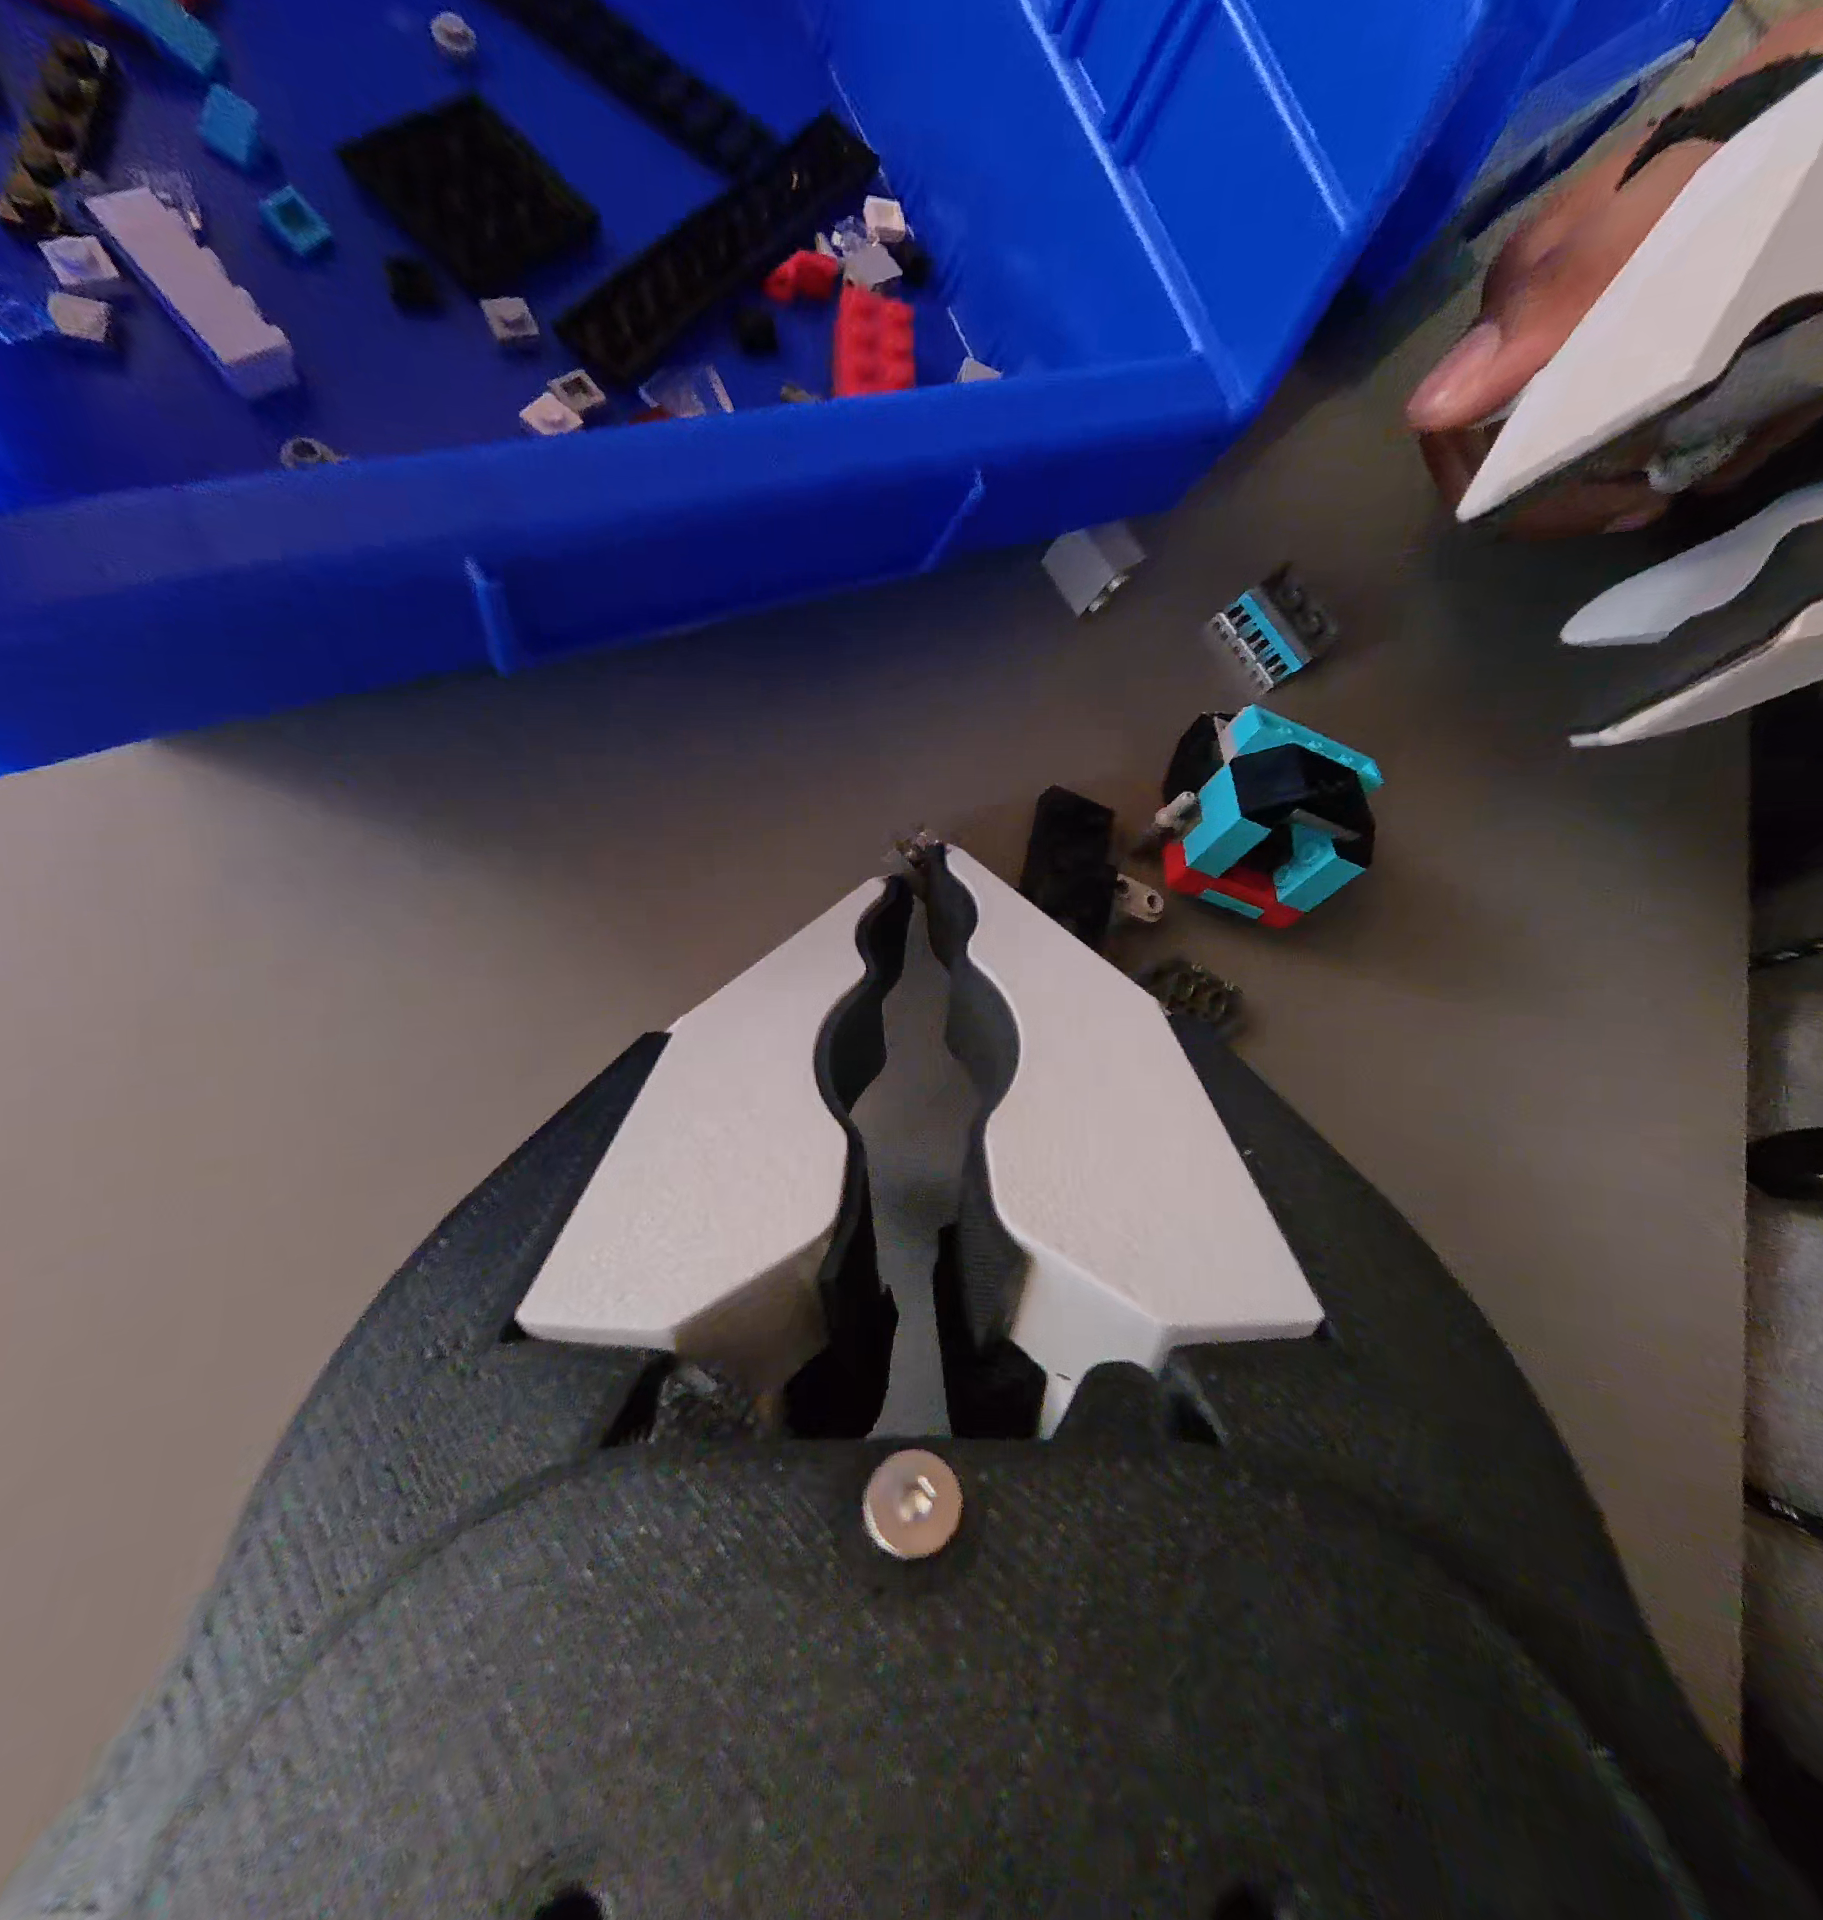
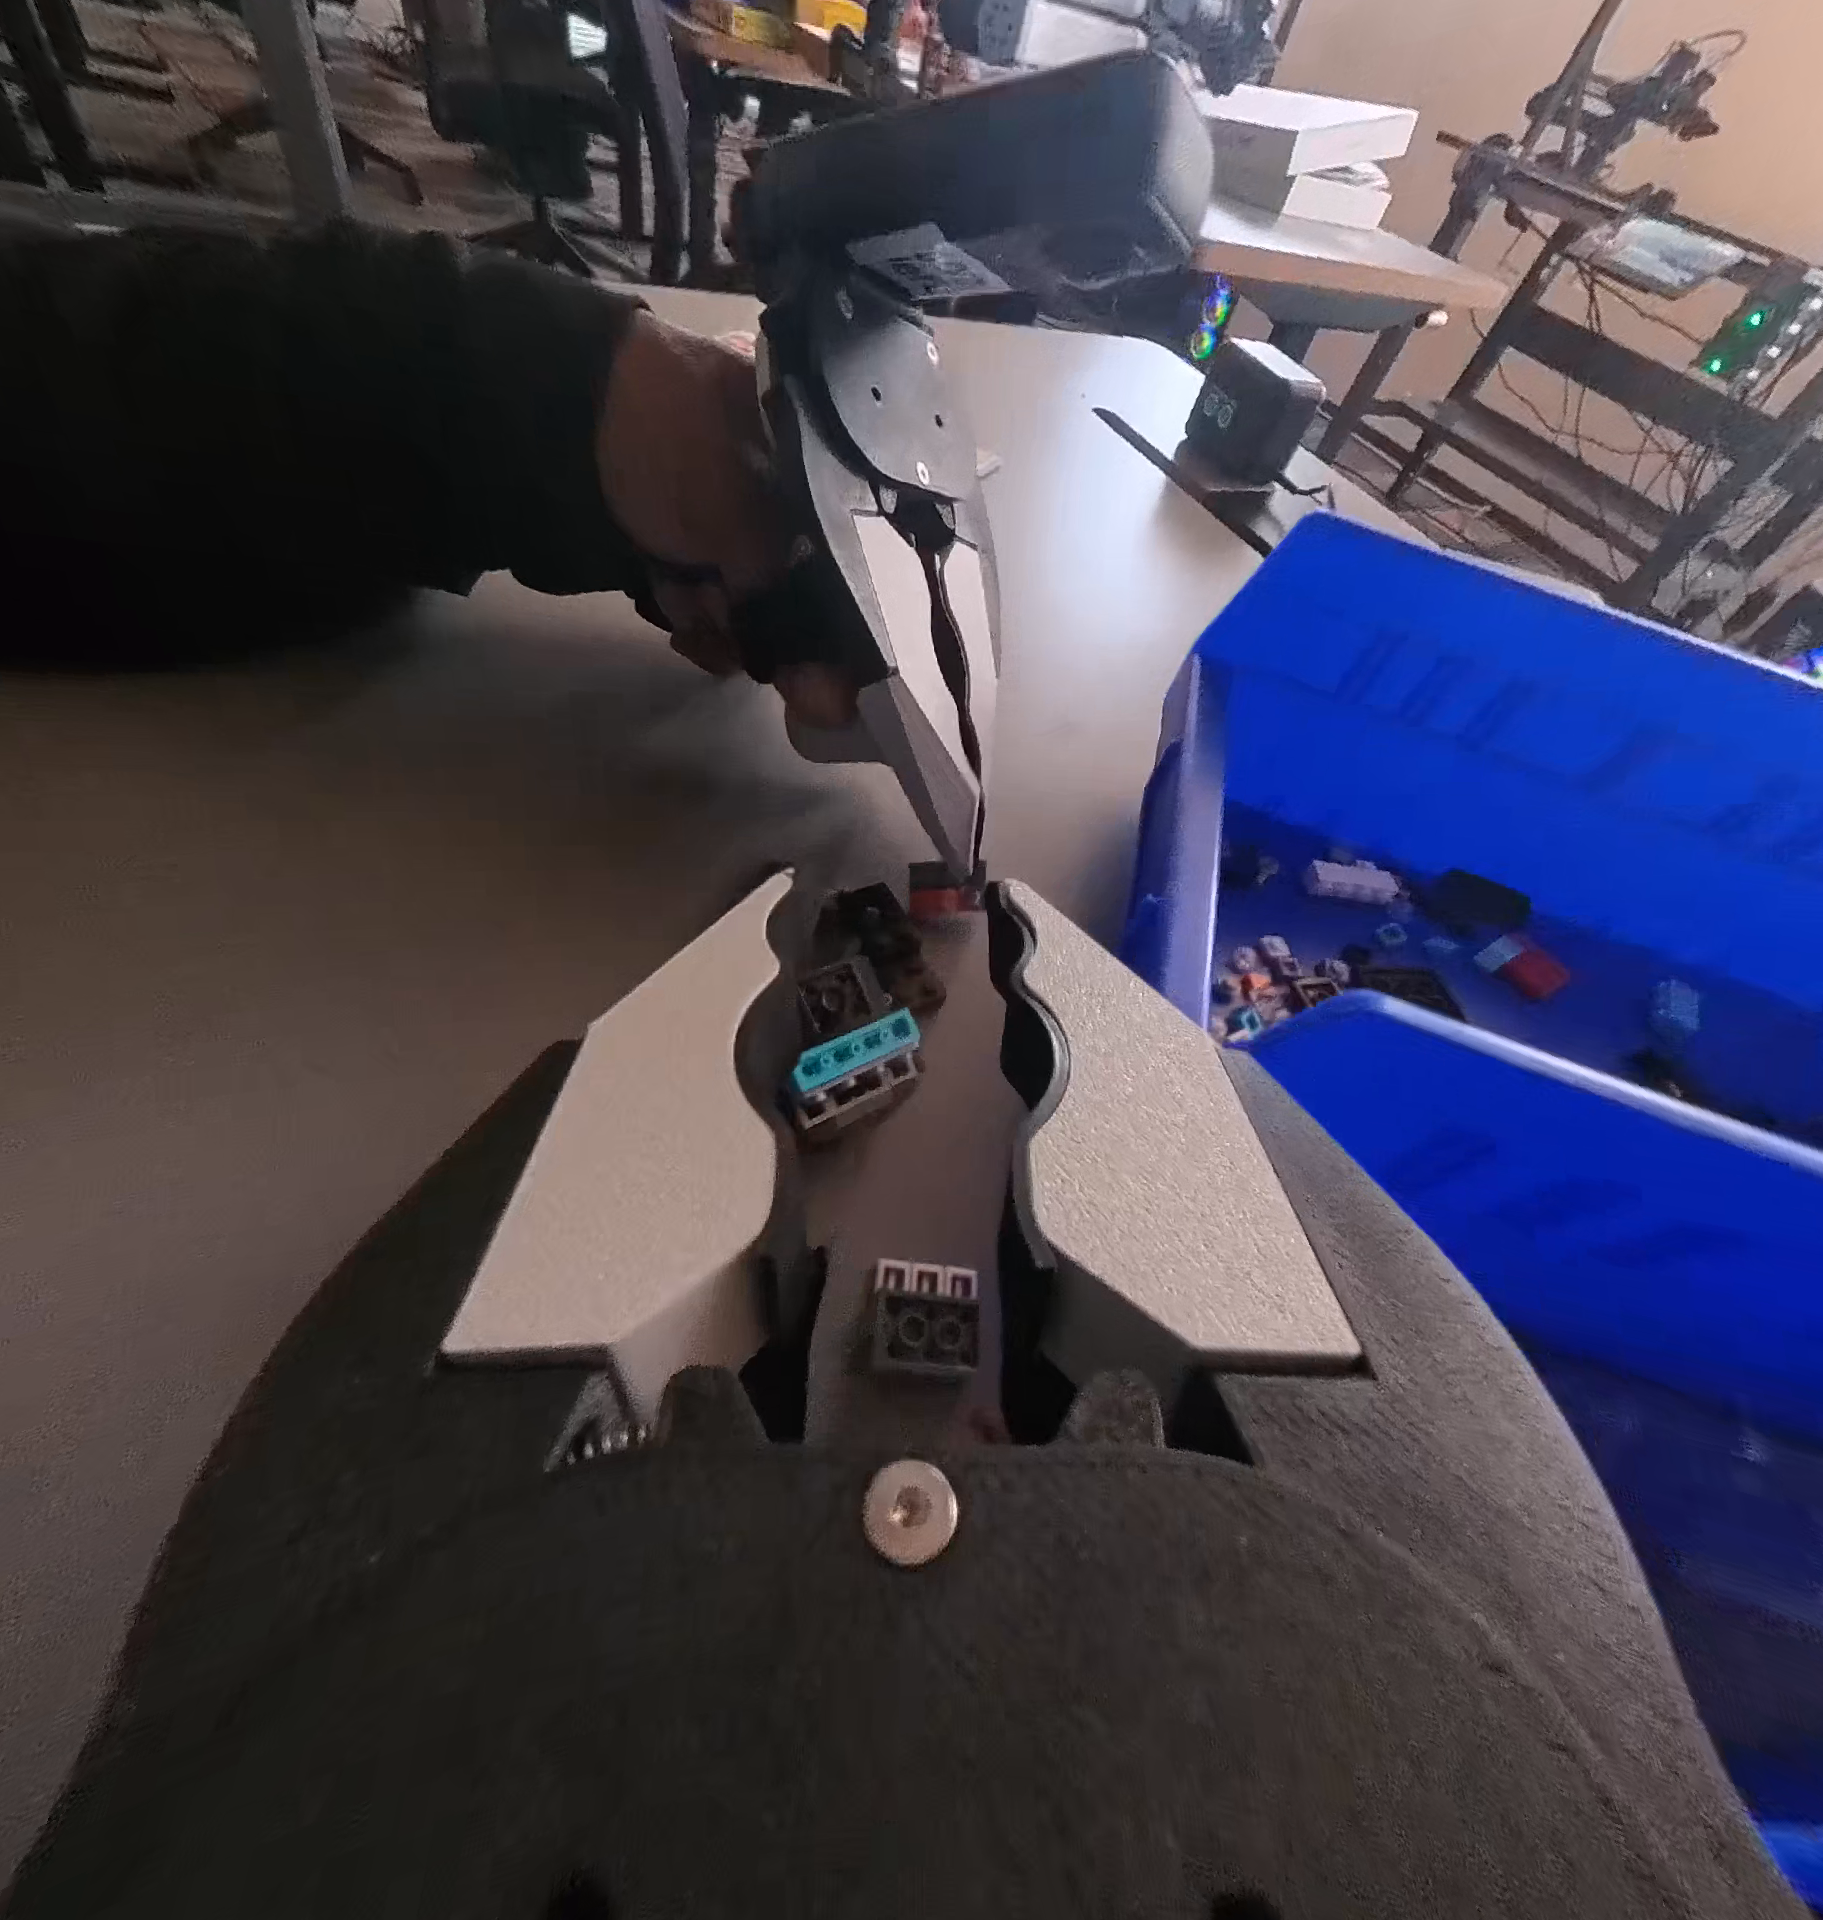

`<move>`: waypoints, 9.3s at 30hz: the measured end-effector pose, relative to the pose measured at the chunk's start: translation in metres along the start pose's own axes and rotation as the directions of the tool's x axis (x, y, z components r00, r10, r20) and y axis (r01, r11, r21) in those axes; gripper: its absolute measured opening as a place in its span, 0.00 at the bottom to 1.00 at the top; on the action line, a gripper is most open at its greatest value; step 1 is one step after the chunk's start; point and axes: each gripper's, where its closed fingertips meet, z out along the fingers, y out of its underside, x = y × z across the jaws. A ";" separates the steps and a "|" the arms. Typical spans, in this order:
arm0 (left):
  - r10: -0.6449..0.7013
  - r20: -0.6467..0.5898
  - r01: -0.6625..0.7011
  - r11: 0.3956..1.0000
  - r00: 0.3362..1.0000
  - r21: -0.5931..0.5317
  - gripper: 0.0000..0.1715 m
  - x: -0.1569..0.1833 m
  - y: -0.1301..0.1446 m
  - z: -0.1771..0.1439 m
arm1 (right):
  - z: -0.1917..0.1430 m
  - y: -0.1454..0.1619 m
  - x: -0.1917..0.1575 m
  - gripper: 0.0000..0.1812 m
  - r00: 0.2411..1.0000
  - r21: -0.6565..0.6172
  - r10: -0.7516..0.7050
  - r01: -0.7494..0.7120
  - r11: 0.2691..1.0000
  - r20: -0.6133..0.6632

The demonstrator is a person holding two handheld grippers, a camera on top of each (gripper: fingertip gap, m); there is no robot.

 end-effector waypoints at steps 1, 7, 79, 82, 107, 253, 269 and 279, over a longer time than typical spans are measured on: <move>-0.003 0.008 0.003 1.000 1.000 0.001 0.03 -0.001 0.000 -0.001 | -0.002 0.002 0.001 0.19 1.000 0.003 0.017 -0.017 1.000 -0.004; -0.019 0.022 0.019 1.000 1.000 0.014 0.05 -0.004 -0.002 -0.004 | -0.016 0.017 0.000 0.20 0.995 -0.005 0.096 -0.096 0.995 -0.032; 0.421 0.170 -0.452 0.794 0.891 0.406 0.06 0.048 -0.079 -0.053 | 0.014 -0.077 0.026 0.27 0.963 0.168 0.251 -0.264 0.950 0.096; 0.596 0.423 -0.723 0.633 0.682 0.275 0.06 0.040 -0.079 -0.061 | 0.024 -0.086 0.015 0.23 0.919 0.121 0.291 -0.332 0.936 0.267; 0.752 0.429 -0.850 0.521 0.500 0.077 0.06 0.038 -0.056 -0.046 | 0.047 -0.037 0.027 0.06 0.996 0.017 -0.094 0.094 0.995 -0.009; 0.420 0.095 -0.402 0.745 0.903 0.533 0.04 0.077 -0.088 -0.042 | -0.397 0.186 0.192 0.06 0.201 0.178 0.374 -0.620 0.764 -0.906; 0.419 0.076 -0.393 0.751 0.905 0.530 0.04 0.080 -0.087 -0.040 | -0.364 0.125 0.096 0.19 0.597 0.065 0.388 -0.490 0.870 -0.702; 0.433 0.048 -0.388 0.747 0.900 0.540 0.04 0.092 -0.088 -0.035 | -0.317 0.160 -0.051 0.18 0.814 -0.273 0.355 -0.509 0.816 -0.459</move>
